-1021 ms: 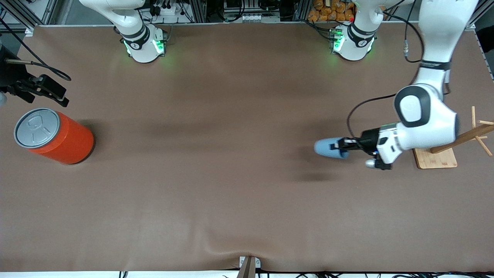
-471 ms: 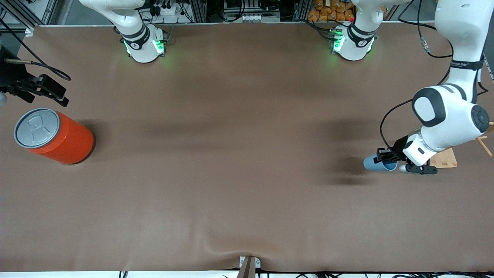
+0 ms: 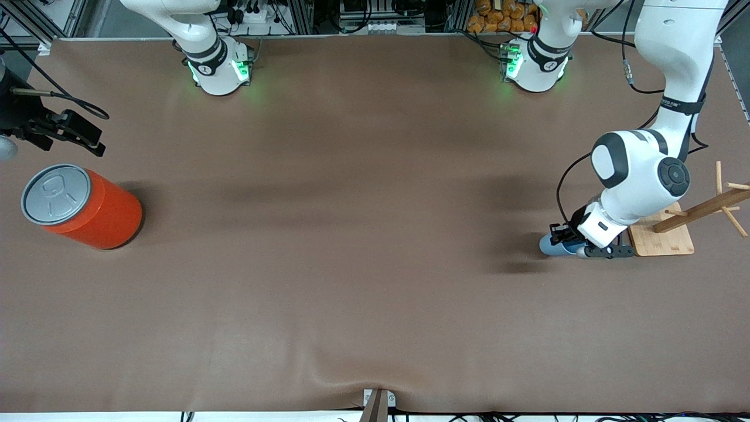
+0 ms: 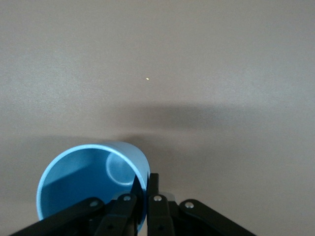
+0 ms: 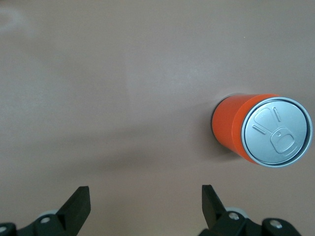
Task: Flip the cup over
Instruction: 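Open the left gripper and lift it away from the upright cup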
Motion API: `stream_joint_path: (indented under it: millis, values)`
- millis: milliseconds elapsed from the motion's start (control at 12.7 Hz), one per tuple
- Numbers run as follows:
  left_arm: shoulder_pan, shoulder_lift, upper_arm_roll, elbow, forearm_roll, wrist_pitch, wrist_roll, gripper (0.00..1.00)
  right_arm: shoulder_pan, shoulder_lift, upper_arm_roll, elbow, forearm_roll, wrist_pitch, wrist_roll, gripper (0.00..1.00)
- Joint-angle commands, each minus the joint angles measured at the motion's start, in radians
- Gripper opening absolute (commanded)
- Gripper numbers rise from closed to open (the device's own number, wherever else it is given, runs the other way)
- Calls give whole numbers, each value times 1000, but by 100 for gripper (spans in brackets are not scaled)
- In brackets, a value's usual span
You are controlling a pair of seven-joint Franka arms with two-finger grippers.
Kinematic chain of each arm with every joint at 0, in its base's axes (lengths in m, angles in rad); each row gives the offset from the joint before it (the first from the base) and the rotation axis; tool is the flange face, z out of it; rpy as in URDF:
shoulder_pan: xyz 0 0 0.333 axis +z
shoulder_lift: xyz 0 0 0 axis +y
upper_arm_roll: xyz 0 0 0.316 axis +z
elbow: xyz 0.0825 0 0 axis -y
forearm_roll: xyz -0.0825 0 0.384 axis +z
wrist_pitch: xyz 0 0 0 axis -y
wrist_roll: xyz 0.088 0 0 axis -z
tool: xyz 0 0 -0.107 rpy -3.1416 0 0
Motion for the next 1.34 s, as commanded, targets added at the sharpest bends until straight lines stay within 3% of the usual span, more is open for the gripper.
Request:
stream_joint_path:
  millis: [0,157,785,1257]
  values:
    - [4,-7,2,-3,28,7,-28,100,8,15,-4,33,-17,-24,-9,100]
    - [10,-16,3,27,28,-53,-28,100,4,15,-5,33,-13,-27,-9,100]
    - [82,-116,20,380,145,-631,-28,100,4,15,-4,33,-8,-57,-9,100]
    - [84,-317,9,402,218,-792,-126,100,4,14,-4,34,-3,-59,-7,100]
